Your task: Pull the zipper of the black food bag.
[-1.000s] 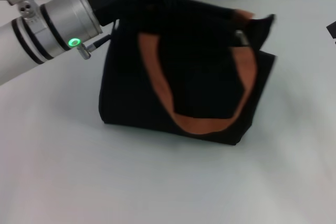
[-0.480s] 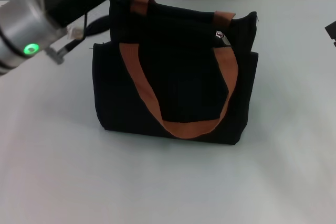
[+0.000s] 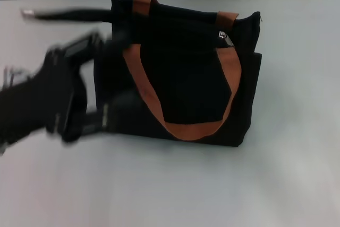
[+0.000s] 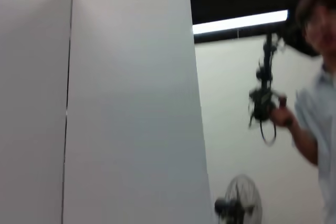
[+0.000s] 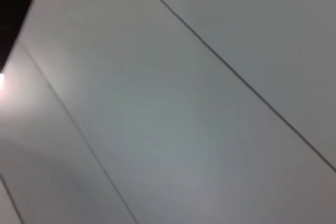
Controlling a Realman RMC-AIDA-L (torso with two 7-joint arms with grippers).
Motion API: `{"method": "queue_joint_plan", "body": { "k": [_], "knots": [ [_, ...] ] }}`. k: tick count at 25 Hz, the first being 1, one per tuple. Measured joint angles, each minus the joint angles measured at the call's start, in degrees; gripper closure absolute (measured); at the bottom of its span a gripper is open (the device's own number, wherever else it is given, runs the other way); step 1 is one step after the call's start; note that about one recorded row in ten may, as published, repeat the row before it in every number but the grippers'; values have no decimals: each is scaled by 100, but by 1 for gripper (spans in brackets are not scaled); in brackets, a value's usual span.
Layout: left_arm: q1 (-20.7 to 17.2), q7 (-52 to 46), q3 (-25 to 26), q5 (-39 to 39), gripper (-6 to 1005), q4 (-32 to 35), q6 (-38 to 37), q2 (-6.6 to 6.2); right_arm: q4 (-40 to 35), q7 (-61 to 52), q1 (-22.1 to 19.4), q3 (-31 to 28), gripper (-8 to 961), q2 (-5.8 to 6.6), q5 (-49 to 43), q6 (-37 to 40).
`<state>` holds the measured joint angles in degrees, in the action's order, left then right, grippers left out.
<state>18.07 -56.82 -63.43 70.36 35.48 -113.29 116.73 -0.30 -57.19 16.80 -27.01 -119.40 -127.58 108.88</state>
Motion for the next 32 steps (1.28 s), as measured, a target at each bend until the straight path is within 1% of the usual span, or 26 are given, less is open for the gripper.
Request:
{"method": "queue_joint_plan", "body": {
  "k": [1,2,3,5,6,7,8,9,10,11,12,14,15,16,17,19,22,25,26,32],
  "knots": [
    [0,0,0,0,220,0,0,0,0,0,0,0,284,0,0,0],
    [-275,342,18,355,220,64,41,-20,-14,108,-4,51,284,1,-38,157],
    [-275,342,18,355,220,64,41,-20,-24,277,23,154,284,3,-109,340],
    [-408,502,36,590,220,0,69,-49,-94,701,133,460,285,15,-317,675],
    [-408,502,36,590,220,0,69,-49,-167,958,216,664,286,19,-458,819],
    [-469,542,52,673,220,-62,96,-71,-318,1579,432,1172,286,21,-812,1067],
    [-469,542,52,673,220,-62,96,-71,-361,1912,538,1454,284,22,-987,1098],
    [-546,557,83,863,220,-218,220,-113,-361,1912,538,1454,281,22,-987,1098],
    [-552,563,84,1136,220,-265,308,-137,-398,2403,711,1955,279,20,-1234,1043],
    [-552,563,84,1136,220,-265,308,-137,-404,2656,825,2335,277,8,-1343,845],
    [-508,567,85,1697,220,-273,473,-124,-404,2713,874,2522,274,3,-1363,729],
    [-497,571,86,1831,220,-274,520,-99,-399,2765,947,2852,267,0,-1376,510],
    [-497,571,86,1831,220,-274,520,-99,-399,2765,947,2852,264,0,-1376,510],
    [-491,597,85,1931,220,-275,541,-68,-400,2774,1010,3118,261,-1,-1377,357],
    [-491,597,85,1931,220,-275,541,-68,-400,2774,1010,3118,257,-1,-1377,357],
    [-493,679,85,2008,220,-280,549,-20,-400,2778,1036,3313,251,-4,-1379,241],
    [-528,713,85,2015,220,-286,555,1,-395,2781,1040,3441,241,-10,-1381,115],
    [-556,715,85,2018,220,-373,557,-13,-353,2782,1012,3457,231,-12,-1383,-116],
    [-556,715,85,2018,220,-373,557,-13,-286,2780,997,3465,228,-14,-1384,-299],
    [-562,717,66,2035,220,-563,592,-35,-86,2757,1028,3534,208,-21,-1384,-690]
  ]
}}
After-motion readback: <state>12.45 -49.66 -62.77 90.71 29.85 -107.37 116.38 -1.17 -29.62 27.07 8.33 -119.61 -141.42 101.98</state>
